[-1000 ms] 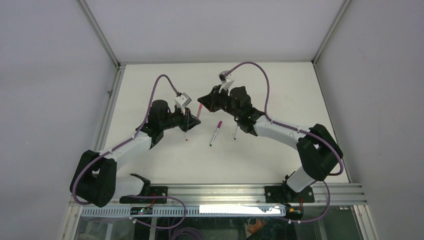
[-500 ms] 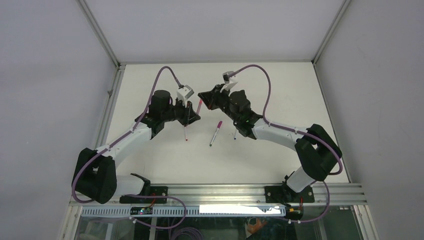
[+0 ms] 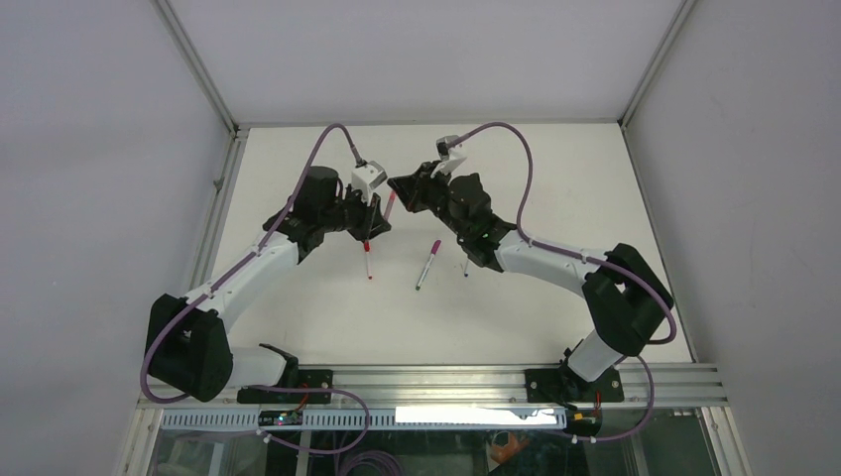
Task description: Insert the pens into the pen caps
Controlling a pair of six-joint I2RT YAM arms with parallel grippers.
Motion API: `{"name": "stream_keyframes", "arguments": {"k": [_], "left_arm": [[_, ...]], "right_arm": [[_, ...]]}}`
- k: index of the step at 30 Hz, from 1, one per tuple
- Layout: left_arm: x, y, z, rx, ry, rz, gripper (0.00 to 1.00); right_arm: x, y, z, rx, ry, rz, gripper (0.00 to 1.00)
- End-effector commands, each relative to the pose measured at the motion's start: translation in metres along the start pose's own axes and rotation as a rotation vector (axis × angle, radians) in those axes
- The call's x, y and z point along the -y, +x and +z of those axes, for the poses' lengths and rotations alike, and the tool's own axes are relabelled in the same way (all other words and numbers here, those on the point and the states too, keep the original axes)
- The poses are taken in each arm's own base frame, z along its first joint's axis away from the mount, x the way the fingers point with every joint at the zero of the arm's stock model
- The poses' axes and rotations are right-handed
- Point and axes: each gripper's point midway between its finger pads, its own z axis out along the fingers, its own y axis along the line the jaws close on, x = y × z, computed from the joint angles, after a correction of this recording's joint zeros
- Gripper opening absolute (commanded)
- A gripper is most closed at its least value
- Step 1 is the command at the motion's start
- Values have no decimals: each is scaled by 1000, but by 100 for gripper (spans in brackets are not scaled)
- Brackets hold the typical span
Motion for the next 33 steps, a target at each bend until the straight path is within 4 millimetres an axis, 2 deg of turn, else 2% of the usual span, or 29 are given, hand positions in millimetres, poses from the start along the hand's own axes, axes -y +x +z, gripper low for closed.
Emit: {"name": "stream_keyframes", "arguments": {"k": [1, 9, 15, 16, 20, 33], "left_arm": [[11, -198, -61, 591, -73, 357, 0], [11, -222, -87, 705, -132, 406, 0], [17, -235, -120, 857, -124, 381, 0], [21, -240, -130, 906, -119, 384, 0], [25, -243, -151, 992, -99, 373, 0], [31, -248, -184, 1140, -69, 344, 0]], "right_arm": [[26, 190, -77, -716, 39, -49, 0], [19, 201, -96, -853, 18, -46, 0], [17, 210, -98, -875, 25, -50, 0], [17, 211, -99, -879, 27, -53, 0], [17, 215, -100, -894, 36, -74, 0], [19, 235, -117, -979, 39, -135, 0]]}}
